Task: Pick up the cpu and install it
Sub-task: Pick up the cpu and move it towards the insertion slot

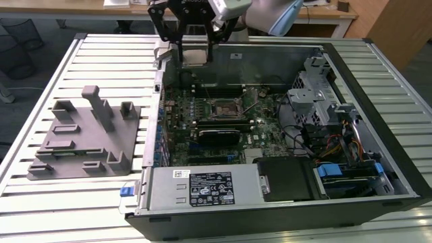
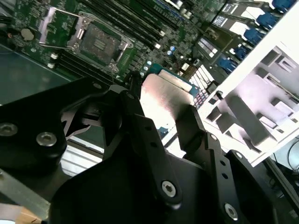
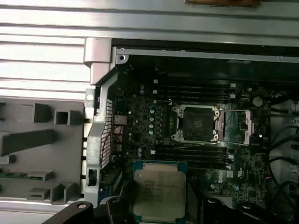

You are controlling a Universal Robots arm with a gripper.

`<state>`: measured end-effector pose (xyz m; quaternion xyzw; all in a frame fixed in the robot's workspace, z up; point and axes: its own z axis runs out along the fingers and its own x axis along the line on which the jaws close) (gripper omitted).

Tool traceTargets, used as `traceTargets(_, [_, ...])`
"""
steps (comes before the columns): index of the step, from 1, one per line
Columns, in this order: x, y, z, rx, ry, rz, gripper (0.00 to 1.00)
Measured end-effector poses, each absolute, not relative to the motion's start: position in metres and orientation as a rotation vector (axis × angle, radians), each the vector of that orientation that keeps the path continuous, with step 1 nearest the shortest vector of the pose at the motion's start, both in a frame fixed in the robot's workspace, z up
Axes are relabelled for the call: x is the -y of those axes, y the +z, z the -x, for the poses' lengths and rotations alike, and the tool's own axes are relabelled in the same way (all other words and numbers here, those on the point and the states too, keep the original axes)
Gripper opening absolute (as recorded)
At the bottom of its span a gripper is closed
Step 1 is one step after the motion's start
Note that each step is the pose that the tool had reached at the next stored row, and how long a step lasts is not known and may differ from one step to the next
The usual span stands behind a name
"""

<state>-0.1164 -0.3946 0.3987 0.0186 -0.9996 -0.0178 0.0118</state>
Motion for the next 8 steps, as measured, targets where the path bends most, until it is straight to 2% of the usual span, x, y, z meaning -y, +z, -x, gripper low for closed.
traceTargets(8, [0.392, 0.399, 0.094, 3.117, -0.056, -0.058, 0.54])
